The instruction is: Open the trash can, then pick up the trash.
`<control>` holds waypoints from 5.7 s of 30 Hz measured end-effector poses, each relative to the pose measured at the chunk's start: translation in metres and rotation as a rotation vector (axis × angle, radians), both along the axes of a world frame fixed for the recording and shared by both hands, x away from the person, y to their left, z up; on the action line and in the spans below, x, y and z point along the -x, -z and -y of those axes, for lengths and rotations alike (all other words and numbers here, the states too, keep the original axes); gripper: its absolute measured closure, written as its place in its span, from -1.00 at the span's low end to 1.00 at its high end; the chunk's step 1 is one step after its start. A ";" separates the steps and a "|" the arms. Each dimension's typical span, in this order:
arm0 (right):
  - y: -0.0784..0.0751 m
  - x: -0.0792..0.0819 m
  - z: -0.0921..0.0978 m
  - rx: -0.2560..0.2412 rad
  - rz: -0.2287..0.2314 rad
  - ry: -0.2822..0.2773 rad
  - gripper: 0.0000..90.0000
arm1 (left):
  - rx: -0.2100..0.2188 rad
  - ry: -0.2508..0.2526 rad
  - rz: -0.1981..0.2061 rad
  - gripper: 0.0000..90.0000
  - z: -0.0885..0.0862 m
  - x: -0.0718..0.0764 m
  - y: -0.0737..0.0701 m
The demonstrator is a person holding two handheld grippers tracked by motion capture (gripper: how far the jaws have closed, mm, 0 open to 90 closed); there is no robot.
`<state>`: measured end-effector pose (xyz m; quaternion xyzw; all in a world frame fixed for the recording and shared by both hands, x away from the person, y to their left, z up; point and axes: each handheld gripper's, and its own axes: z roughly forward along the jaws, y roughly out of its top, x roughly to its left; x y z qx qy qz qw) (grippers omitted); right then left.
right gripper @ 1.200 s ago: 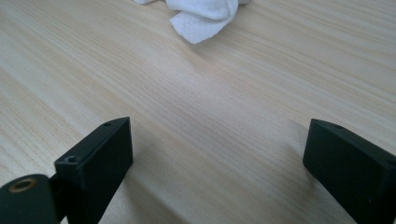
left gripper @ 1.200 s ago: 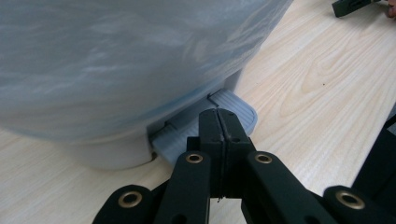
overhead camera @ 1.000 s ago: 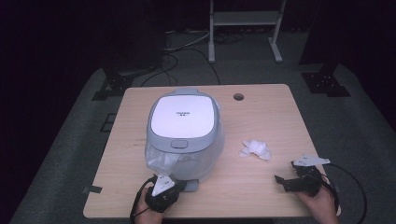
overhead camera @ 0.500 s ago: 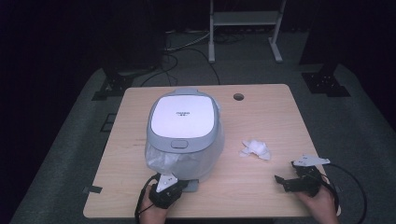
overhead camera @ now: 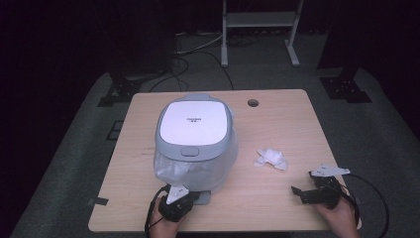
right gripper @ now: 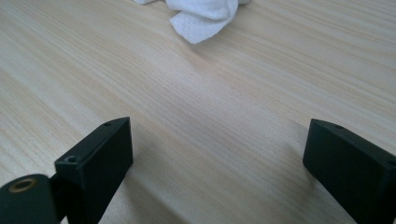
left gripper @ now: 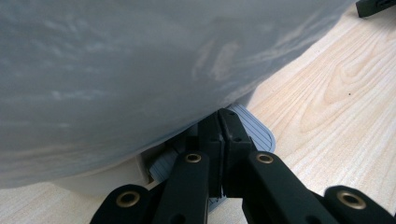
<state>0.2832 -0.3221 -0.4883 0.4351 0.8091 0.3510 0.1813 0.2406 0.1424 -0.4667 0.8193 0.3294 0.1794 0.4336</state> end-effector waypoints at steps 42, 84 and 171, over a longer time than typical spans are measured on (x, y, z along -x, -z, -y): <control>0.000 0.000 0.000 -0.001 0.000 0.010 -0.84 | -0.015 0.014 -0.033 0.98 0.000 -0.005 0.010; -0.040 -0.029 -0.019 -0.083 0.037 -0.013 -0.78 | -0.017 0.005 -0.035 0.98 0.001 -0.004 0.010; -0.007 -0.093 -0.096 0.024 0.011 -0.007 -0.44 | -0.003 0.008 -0.040 0.98 -0.001 -0.005 0.011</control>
